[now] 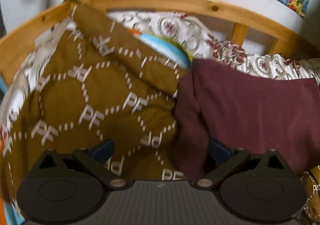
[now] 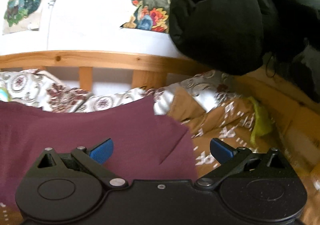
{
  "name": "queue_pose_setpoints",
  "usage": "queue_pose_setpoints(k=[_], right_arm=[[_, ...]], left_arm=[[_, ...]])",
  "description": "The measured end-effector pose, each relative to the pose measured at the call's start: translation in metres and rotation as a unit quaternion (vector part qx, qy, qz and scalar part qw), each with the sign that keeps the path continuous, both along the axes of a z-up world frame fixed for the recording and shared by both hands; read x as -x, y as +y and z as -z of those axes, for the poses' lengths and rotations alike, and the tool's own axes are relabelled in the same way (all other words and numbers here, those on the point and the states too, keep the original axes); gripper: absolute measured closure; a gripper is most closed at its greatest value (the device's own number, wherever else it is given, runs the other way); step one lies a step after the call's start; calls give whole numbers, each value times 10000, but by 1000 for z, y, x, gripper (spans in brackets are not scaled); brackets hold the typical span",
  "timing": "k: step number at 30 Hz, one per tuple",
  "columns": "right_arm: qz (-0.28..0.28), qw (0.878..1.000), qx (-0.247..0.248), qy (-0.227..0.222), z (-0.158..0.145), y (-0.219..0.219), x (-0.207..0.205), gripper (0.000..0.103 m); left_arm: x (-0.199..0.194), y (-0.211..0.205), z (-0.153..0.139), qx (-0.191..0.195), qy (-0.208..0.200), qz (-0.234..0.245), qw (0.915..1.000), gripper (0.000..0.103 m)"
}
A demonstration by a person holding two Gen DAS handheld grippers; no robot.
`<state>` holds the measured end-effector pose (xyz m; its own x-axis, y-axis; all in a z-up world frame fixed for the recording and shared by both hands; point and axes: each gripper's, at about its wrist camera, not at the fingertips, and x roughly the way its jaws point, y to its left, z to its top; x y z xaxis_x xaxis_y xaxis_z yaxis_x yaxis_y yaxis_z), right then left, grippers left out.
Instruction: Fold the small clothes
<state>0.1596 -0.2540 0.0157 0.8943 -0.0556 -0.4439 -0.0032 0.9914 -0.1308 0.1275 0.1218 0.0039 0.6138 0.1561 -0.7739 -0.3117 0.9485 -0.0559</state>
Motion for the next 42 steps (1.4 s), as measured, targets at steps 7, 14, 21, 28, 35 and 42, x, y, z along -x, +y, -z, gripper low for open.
queue_pose_setpoints(k=[7, 14, 21, 28, 35, 42], right_arm=[[-653, 9977, -53, 187, 19, 25, 23, 1], [-702, 9961, -172, 509, 42, 27, 25, 1], [-587, 9953, -121, 757, 55, 25, 18, 1], [-719, 9962, 94, 489, 51, 30, 24, 1], [-1037, 9938, 294, 272, 43, 45, 11, 1], [-1490, 9863, 622, 347, 48, 74, -3, 1]], left_arm=[[-11, -13, 32, 135, 507, 154, 9985, 1], [-17, -13, 43, 220, 508, 164, 9983, 1], [-25, -11, 54, 315, 676, 232, 9969, 1], [-26, -12, 56, 371, 722, 289, 9963, 1], [-25, -11, 57, 431, 719, 261, 9961, 1], [-26, -11, 58, 459, 721, 278, 9960, 1]])
